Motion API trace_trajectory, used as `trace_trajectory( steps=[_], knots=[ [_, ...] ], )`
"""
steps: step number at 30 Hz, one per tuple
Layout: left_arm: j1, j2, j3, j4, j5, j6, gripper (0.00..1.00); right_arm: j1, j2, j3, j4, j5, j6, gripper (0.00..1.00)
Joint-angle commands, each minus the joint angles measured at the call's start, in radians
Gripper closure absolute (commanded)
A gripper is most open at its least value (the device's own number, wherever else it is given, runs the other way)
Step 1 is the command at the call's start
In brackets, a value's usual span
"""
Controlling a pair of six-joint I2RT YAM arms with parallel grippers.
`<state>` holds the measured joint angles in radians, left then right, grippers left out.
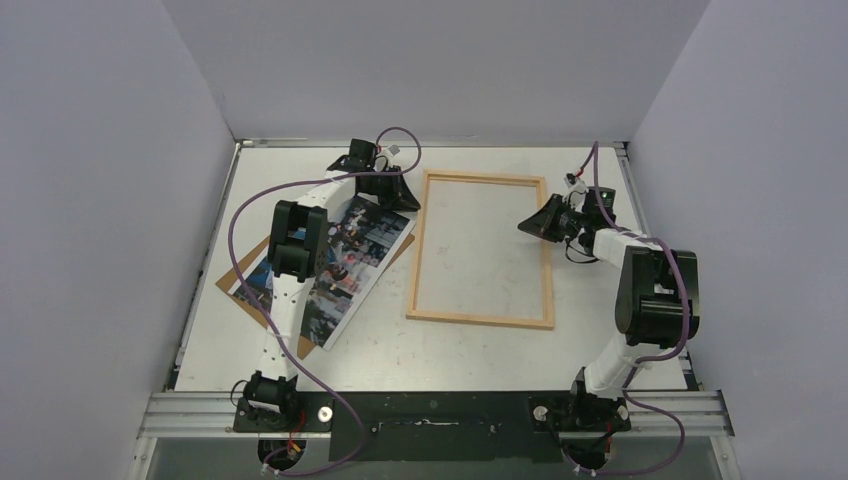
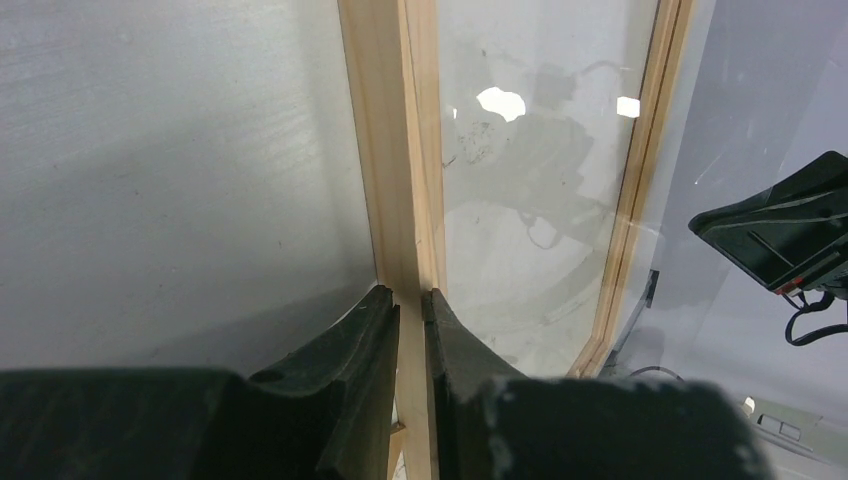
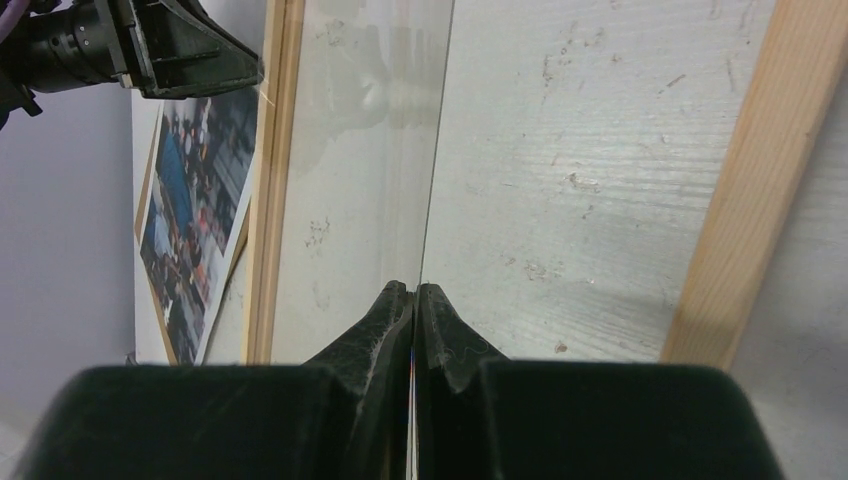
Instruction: Put the photo into the frame
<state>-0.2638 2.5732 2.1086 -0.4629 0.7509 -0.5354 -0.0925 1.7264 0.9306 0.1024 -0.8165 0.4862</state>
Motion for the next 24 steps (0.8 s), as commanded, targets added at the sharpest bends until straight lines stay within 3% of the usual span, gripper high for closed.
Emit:
trace_trajectory(
  steps=[1, 24],
  knots=[
    [0.028, 0.067, 0.011, -0.034, -0.118, 0.046, 0.87, -0.010, -0.006, -0.001, 0.019, 0.012, -0.049, 1.00],
    [0.028, 0.068, 0.004, -0.029, -0.112, 0.038, 0.87, -0.015, -0.007, -0.065, 0.156, 0.116, 0.032, 1.00]
  ],
)
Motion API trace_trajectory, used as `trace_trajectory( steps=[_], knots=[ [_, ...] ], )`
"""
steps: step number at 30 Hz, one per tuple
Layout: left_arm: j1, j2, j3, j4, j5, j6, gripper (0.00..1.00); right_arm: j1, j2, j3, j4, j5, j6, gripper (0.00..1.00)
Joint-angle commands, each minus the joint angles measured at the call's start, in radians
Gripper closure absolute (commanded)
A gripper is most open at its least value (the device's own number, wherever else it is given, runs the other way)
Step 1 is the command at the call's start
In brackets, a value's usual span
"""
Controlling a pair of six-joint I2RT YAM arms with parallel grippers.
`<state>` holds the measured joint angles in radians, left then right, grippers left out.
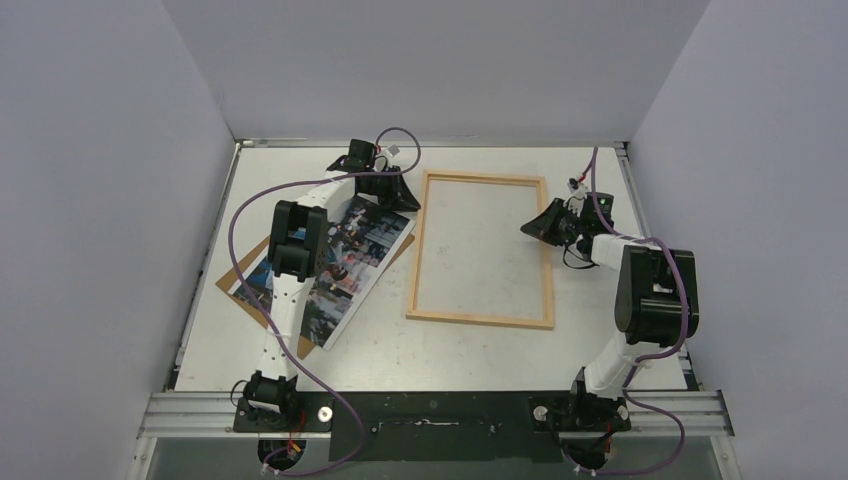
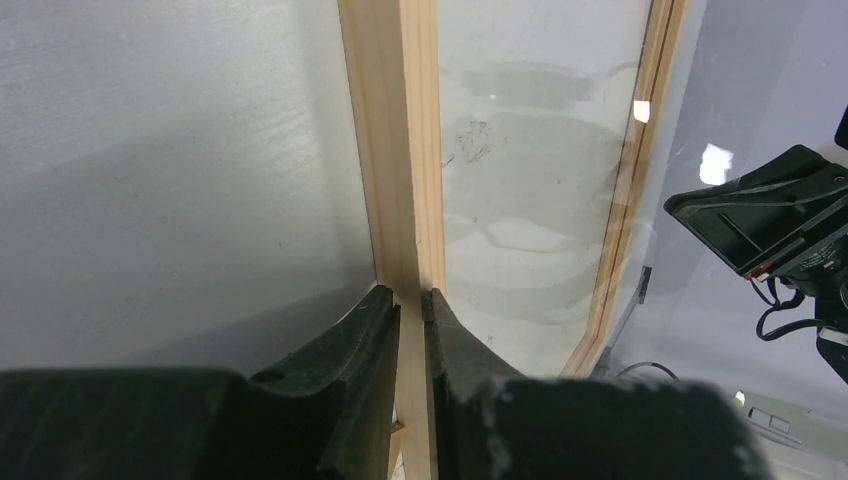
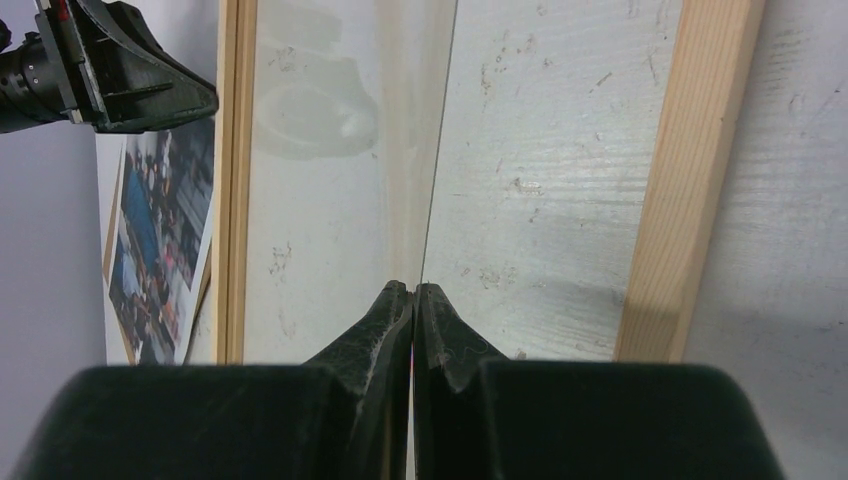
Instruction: Put the photo into the frame
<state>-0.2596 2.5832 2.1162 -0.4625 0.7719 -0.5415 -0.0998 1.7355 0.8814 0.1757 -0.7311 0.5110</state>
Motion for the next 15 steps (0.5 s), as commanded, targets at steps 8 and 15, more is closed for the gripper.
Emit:
trace_trajectory(
  steps=[8, 15],
  knots=[
    [0.025, 0.058, -0.007, -0.030, -0.132, 0.045, 0.87, -0.006, 0.007, -0.017, 0.107, -0.024, 0.031, 1.00],
    [0.024, 0.061, -0.005, -0.030, -0.132, 0.044, 0.87, 0.000, 0.021, -0.010, 0.061, -0.086, -0.014, 1.00]
  ],
)
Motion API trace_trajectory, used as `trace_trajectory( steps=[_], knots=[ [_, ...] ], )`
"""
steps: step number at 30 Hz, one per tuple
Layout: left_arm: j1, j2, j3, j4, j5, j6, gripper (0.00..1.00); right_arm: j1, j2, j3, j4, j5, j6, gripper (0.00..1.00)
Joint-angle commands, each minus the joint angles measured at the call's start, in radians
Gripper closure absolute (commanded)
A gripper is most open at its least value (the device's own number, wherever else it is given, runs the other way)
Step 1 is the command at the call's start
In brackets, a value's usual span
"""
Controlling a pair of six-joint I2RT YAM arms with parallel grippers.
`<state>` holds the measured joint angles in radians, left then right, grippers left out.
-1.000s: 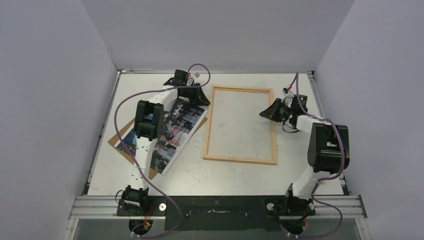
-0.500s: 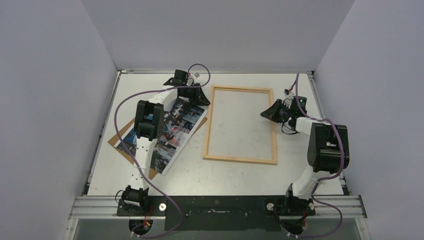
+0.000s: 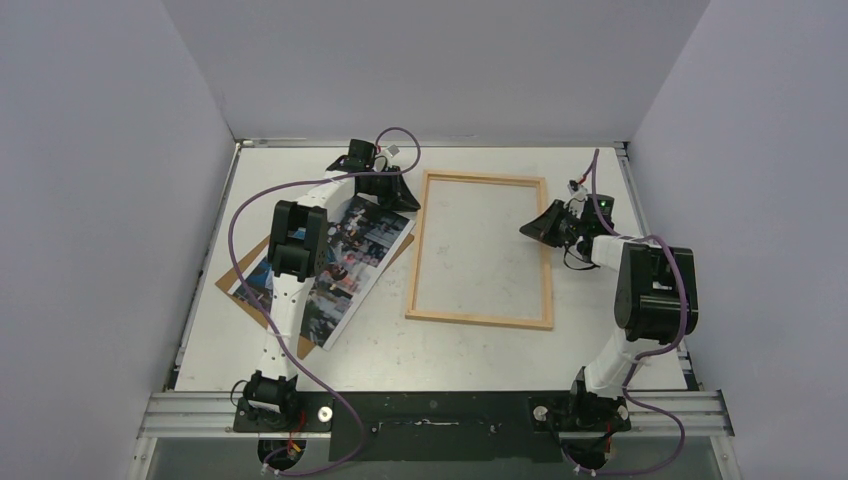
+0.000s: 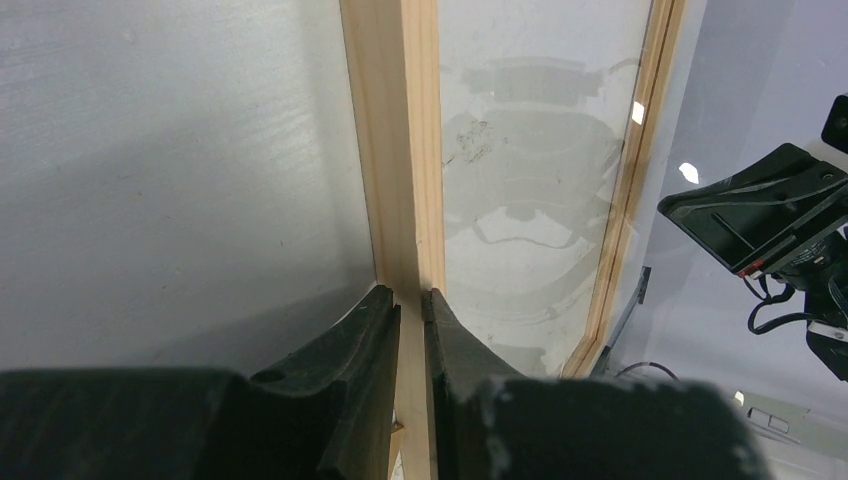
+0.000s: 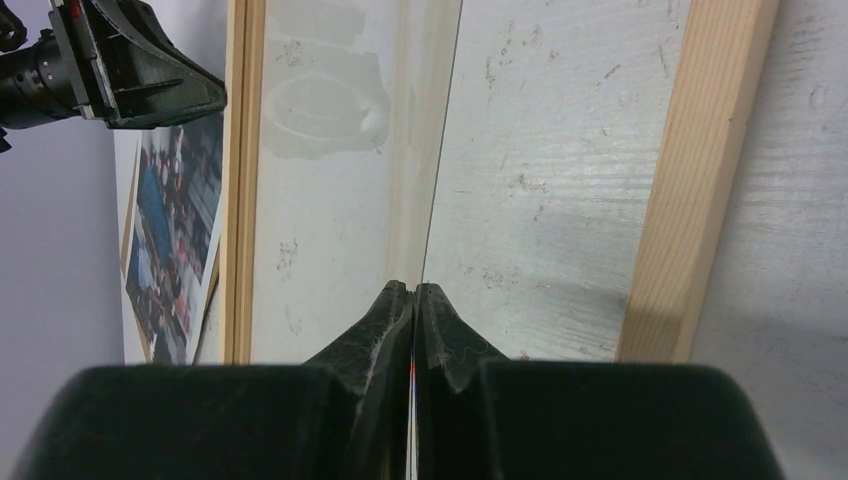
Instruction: Put the photo into the frame
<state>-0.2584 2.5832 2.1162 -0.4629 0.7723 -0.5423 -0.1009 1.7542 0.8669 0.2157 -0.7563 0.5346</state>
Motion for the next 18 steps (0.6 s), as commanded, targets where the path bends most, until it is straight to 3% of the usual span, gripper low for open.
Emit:
trace_trajectory(
  steps=[1, 6, 12, 18],
  knots=[
    [0.023, 0.063, -0.004, -0.029, -0.133, 0.045, 0.87, 0.002, 0.002, 0.003, 0.015, -0.061, -0.044, 1.00],
    [0.023, 0.063, -0.002, -0.029, -0.133, 0.045, 0.87, 0.004, 0.014, 0.011, -0.003, -0.062, -0.051, 0.97],
    [0.024, 0.060, -0.001, -0.035, -0.135, 0.045, 0.87, 0.004, 0.008, 0.040, -0.089, -0.005, -0.065, 0.74],
    [0.034, 0.059, 0.007, -0.035, -0.122, 0.036, 0.87, 0.006, -0.008, 0.064, -0.132, 0.035, -0.083, 0.64]
  ],
)
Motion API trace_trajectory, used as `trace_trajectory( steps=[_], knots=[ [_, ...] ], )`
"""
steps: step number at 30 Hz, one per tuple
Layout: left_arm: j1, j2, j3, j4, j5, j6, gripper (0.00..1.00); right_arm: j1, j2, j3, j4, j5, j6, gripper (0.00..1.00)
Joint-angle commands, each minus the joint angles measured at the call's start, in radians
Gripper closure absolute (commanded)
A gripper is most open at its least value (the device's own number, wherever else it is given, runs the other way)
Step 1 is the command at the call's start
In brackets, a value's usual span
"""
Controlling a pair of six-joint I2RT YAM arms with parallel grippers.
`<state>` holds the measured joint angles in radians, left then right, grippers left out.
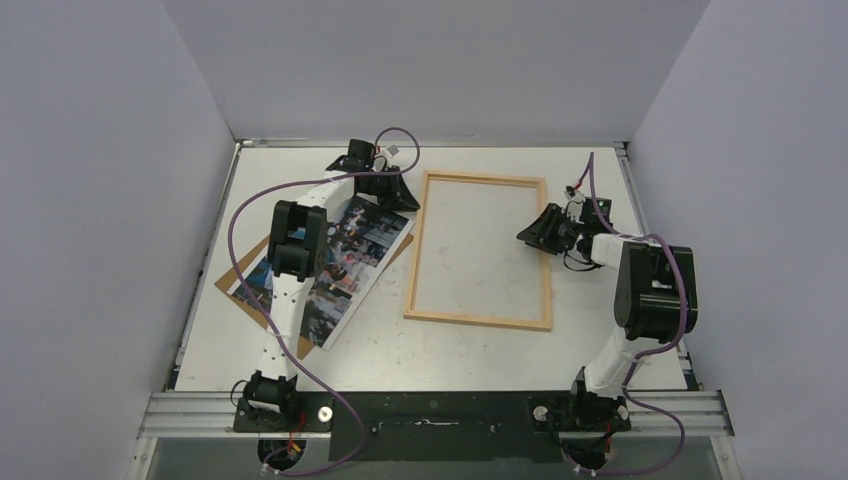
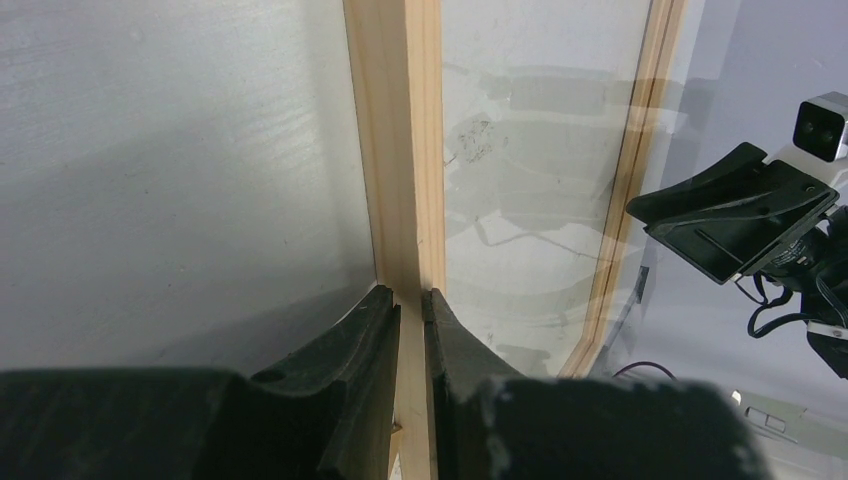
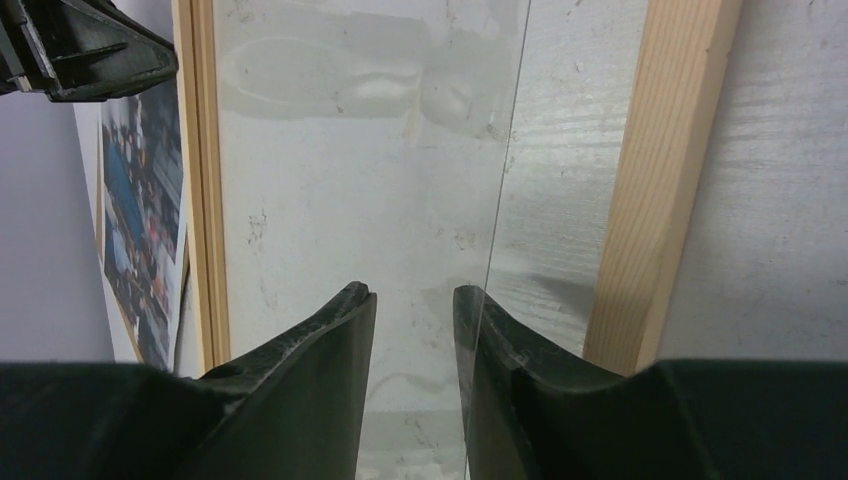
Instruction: Put the photo into the frame
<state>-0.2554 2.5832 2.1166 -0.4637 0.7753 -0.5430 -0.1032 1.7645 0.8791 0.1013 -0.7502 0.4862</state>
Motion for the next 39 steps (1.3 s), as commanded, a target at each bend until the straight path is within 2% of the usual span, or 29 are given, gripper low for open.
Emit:
trace_trajectory(
  steps=[1, 4, 7, 9, 16, 24, 31, 39],
  knots=[
    [0.031, 0.058, 0.005, -0.035, -0.125, 0.036, 0.87, 0.008, -0.020, 0.053, -0.024, 0.034, -0.039, 0.62],
    [0.034, 0.055, 0.003, -0.036, -0.125, 0.039, 0.87, 0.008, -0.027, 0.062, -0.053, 0.050, -0.055, 0.54],
    [0.034, 0.054, 0.008, -0.049, -0.126, 0.042, 0.86, 0.017, -0.043, 0.087, -0.122, 0.076, -0.103, 0.40],
    [0.034, 0.049, 0.016, -0.063, -0.126, 0.050, 0.86, 0.023, -0.055, 0.113, -0.186, 0.110, -0.132, 0.36],
    [0.034, 0.026, 0.055, -0.094, -0.105, 0.069, 0.81, 0.016, -0.092, 0.170, -0.325, 0.200, -0.141, 0.33],
    [0.036, 0.005, 0.103, -0.113, -0.083, 0.069, 0.71, 0.014, -0.153, 0.174, -0.369, 0.292, -0.171, 0.26],
    [0.027, 0.001, 0.091, -0.066, -0.036, 0.026, 0.60, 0.017, -0.149, 0.171, -0.417, 0.444, -0.183, 0.25],
    [-0.008, 0.003, 0.082, -0.082, -0.065, 0.027, 0.54, 0.040, -0.104, 0.160, -0.451, 0.459, -0.193, 0.28]
  ],
)
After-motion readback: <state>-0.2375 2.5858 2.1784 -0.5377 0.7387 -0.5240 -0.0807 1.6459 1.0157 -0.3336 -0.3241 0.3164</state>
